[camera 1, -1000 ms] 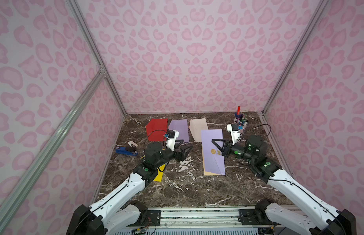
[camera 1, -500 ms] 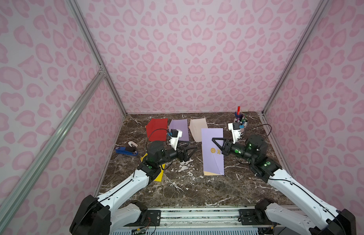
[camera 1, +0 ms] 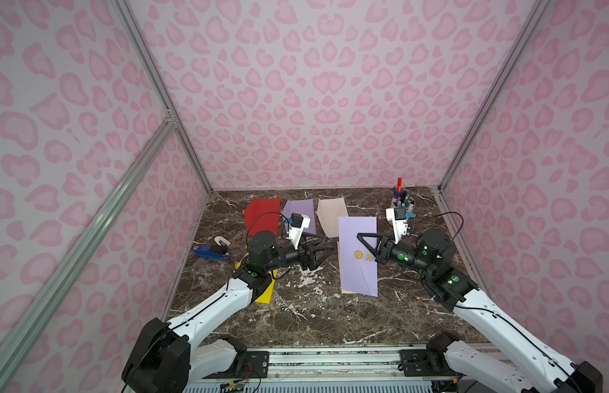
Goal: Open the envelope
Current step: Pick up the envelope from the envelope.
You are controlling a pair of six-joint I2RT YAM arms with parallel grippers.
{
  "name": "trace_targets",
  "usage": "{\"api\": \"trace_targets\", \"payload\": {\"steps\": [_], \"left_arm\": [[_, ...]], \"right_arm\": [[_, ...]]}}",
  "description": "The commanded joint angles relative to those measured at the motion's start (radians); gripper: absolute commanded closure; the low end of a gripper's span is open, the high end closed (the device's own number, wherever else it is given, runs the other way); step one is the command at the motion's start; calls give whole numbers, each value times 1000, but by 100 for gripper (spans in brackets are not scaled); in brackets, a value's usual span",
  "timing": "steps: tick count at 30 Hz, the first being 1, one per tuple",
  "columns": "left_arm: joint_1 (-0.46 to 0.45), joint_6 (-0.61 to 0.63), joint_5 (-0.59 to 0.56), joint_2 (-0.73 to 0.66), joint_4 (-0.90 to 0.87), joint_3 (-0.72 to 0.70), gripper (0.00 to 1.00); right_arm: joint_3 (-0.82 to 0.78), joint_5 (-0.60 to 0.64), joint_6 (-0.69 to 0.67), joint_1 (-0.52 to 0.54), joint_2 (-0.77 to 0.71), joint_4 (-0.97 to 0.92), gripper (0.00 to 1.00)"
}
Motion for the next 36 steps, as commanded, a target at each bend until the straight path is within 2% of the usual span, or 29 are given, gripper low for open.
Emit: {"api": "trace_targets", "payload": {"steps": [1,12,16,19,26,30,36], "left_arm": [[0,-18,68,-1,77,-12,23],[0,-78,142,69,189,-19,24],[-5,-145,185,91,305,-33,27],[-20,-140,201,103,295,-14,37],[-44,-143,205,107,326,-19,71],[-52,-142,207,114,333,-9,94],[-57,-125,195,133,306,2,96]], "right_arm": [[4,-18,3,-1,10,38,100],[19,-111,56,6,75,132,100],[21,-116,54,20,97,142,100],[25,-118,59,26,115,159,100],[34,-114,63,48,139,172,100],[19,-104,62,50,131,179,100],[15,-131,60,53,142,186,100]]}}
